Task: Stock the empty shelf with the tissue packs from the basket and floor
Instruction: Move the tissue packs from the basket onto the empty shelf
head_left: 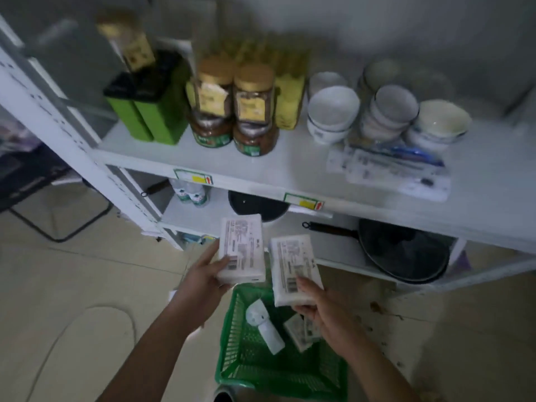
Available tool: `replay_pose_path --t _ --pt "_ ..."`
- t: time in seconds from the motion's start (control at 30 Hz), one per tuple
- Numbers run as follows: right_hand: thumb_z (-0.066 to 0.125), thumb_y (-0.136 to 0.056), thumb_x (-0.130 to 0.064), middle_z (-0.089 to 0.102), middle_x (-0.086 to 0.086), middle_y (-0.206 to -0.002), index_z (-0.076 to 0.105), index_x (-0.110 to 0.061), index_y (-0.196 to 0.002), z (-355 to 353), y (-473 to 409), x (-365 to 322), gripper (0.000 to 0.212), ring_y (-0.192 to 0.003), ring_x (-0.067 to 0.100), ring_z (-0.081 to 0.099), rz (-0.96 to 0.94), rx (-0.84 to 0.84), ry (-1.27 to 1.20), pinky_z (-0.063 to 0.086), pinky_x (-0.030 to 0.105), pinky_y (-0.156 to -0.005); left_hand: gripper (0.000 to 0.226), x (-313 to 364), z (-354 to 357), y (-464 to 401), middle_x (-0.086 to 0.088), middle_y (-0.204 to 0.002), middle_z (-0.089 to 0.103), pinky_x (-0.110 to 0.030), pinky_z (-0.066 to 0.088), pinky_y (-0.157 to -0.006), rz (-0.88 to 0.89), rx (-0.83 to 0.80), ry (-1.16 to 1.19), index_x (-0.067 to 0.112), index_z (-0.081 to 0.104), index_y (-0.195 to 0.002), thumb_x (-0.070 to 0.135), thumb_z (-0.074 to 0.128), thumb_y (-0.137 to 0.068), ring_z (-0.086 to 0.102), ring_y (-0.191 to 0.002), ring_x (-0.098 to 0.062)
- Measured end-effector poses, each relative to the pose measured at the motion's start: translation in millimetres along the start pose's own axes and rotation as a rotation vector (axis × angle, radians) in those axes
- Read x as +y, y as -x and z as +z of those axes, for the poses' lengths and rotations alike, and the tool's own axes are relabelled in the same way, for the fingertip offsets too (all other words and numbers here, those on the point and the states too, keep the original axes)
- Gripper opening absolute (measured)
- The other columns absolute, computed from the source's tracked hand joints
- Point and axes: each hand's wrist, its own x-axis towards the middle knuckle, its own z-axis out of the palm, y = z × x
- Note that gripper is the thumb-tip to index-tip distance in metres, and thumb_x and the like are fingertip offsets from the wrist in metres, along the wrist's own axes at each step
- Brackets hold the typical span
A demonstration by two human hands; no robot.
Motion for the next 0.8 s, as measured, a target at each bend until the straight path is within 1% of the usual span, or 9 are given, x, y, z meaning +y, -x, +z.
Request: replay_pose_path --t 0.07,0.13,0.27,0.37,0.43,0.53,0.63,0.7,0.8 --pt "0.097 -0.059 -0.048 0.08 0.012 -0.115 0.071 -0.01 -0.122 17.2 20.4 -36.1 0.078 -0.105 0.028 0.078 -0.05 -0.01 0.002 0.064 0.03 -0.075 0.052 37.9 12.3 18.7 -0.015 -0.142 0.064 -0.033 0.059 -0.067 0.037 -0.022 -0.011 0.022 0.053 -0.148 0.007 0.053 -0.098 0.07 -0.11 -0.03" --pt "0.096 -0.061 -0.048 0.081 0.012 -0.113 0.07 -0.008 -0.123 32.7 42.1 -68.5 0.078 -0.104 0.029 0.078 -0.097 -0.009 0.013 0.065 0.031 -0.075 0.055 73.7 22.9 37.4 -0.016 -0.144 0.062 -0.042 0.06 -0.071 0.042 -0.017 0.015 0.02 0.047 -0.152 0.006 0.053 -0.099 0.063 -0.123 -0.038" --pt "0.1 -0.052 -0.052 0.081 0.012 -0.111 0.073 -0.007 -0.12 66.4 82.4 -125.2 0.086 -0.102 0.03 0.079 -0.168 0.021 0.04 0.065 0.035 -0.076 0.052 140.1 38.9 74.5 -0.01 -0.142 0.065 -0.041 0.064 -0.084 0.075 -0.051 0.059 0.02 0.051 -0.149 0.008 0.056 -0.098 0.064 -0.127 -0.032" --pt "0.102 -0.053 -0.049 0.081 0.008 -0.114 0.079 -0.018 -0.113 92.5 106.3 -164.4 0.072 -0.103 0.027 0.079 -0.225 0.02 0.034 0.066 0.037 -0.077 0.053 184.4 48.2 102.0 -0.011 -0.141 0.066 -0.039 0.064 -0.085 0.112 -0.09 0.102 0.017 0.054 -0.147 0.011 0.061 -0.095 0.067 -0.123 -0.031" --pt "0.101 -0.051 -0.053 0.082 0.005 -0.113 0.084 -0.027 -0.104 110.8 123.7 -189.2 0.061 -0.101 0.023 0.079 -0.263 0.005 0.037 0.065 0.035 -0.076 0.051 211.5 55.1 118.0 -0.012 -0.142 0.065 -0.042 0.061 -0.093 0.141 -0.146 0.107 0.016 0.057 -0.145 0.011 0.061 -0.095 0.067 -0.124 -0.03" --pt "0.099 -0.043 -0.06 0.083 0.002 -0.108 0.084 -0.036 -0.098 133.2 150.9 -222.0 0.063 -0.096 0.019 0.08 -0.299 -0.017 0.025 0.064 0.031 -0.071 0.048 245.0 66.8 138.5 -0.013 -0.141 0.066 -0.044 0.062 -0.091 0.176 -0.187 0.07 0.015 0.059 -0.142 0.012 0.062 -0.094 0.067 -0.124 -0.031" --pt "0.101 -0.033 -0.059 0.084 0.004 -0.103 0.085 -0.022 -0.099 145.2 169.0 -249.7 0.077 -0.091 0.021 0.081 -0.335 -0.018 0.049 0.064 0.031 -0.066 0.05 269.8 76.9 149.9 -0.016 -0.14 0.066 -0.051 0.06 -0.095 0.204 -0.194 0.066 0.012 0.062 -0.138 0.013 0.069 -0.088 0.068 -0.123 -0.032" --pt "0.103 -0.03 -0.055 0.084 0.007 -0.1 0.081 -0.013 -0.102 148.0 181.1 -268.0 0.087 -0.088 0.023 0.082 -0.354 -0.044 0.027 0.063 0.031 -0.063 0.045 285.1 87.4 157.9 -0.018 -0.141 0.064 -0.047 0.06 -0.089 0.236 -0.223 0.042 0.013 0.066 -0.133 0.014 0.07 -0.088 0.069 -0.119 -0.033" --pt "0.104 -0.034 -0.053 0.083 0.009 -0.104 0.083 -0.015 -0.101 154.3 196.9 -294.8 0.079 -0.093 0.025 0.081 -0.412 -0.1 0.009 0.064 0.033 -0.066 0.04 309.0 105.2 168.9 -0.017 -0.143 0.063 -0.047 0.061 -0.091 0.285 -0.267 0.061 0.013 0.065 -0.134 0.012 0.062 -0.094 0.066 -0.125 -0.034"
